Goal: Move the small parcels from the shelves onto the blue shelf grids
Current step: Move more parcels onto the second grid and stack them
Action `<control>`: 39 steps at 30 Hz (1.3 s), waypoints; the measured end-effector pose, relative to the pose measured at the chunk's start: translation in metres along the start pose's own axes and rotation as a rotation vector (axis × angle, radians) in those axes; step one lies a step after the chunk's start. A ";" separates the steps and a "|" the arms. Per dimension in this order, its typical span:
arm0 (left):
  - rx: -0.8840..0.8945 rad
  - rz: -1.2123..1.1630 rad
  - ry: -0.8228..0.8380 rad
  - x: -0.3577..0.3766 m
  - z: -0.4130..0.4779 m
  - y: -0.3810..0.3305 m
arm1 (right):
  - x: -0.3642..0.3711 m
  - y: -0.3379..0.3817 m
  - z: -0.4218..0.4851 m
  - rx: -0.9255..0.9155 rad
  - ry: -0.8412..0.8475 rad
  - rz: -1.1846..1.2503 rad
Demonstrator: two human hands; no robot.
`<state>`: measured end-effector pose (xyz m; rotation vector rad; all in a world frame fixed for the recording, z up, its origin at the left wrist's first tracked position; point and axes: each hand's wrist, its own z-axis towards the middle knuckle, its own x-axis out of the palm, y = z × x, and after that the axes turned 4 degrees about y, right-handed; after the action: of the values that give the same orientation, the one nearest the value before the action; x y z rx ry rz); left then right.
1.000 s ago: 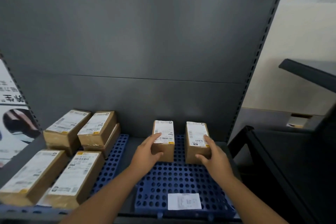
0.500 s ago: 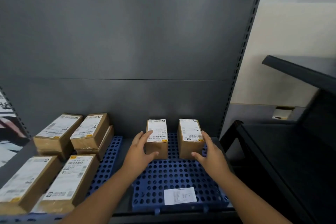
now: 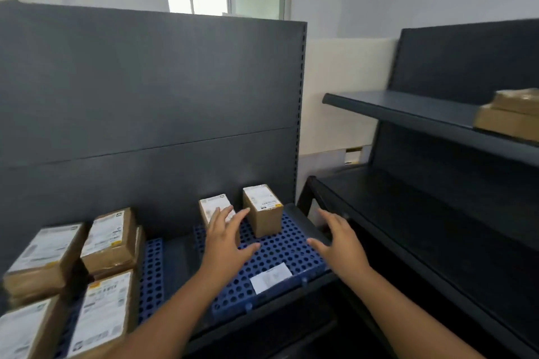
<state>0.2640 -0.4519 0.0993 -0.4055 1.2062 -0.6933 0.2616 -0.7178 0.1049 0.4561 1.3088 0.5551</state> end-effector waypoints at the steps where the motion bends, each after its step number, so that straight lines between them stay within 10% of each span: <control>1: 0.040 -0.004 0.032 0.004 -0.004 -0.008 | -0.006 -0.002 -0.015 0.025 -0.023 -0.013; 24: 0.768 -0.430 0.696 0.203 -0.186 -0.350 | -0.263 -0.139 -0.465 0.872 -0.609 -0.306; 39: 0.747 -0.443 0.842 0.318 -0.283 -0.522 | -0.366 -0.250 -0.561 0.927 -0.681 -0.196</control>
<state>-0.0836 -1.0285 0.1108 0.3060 1.5203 -1.7331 -0.3162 -1.1377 0.1201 1.1428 0.8572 -0.4051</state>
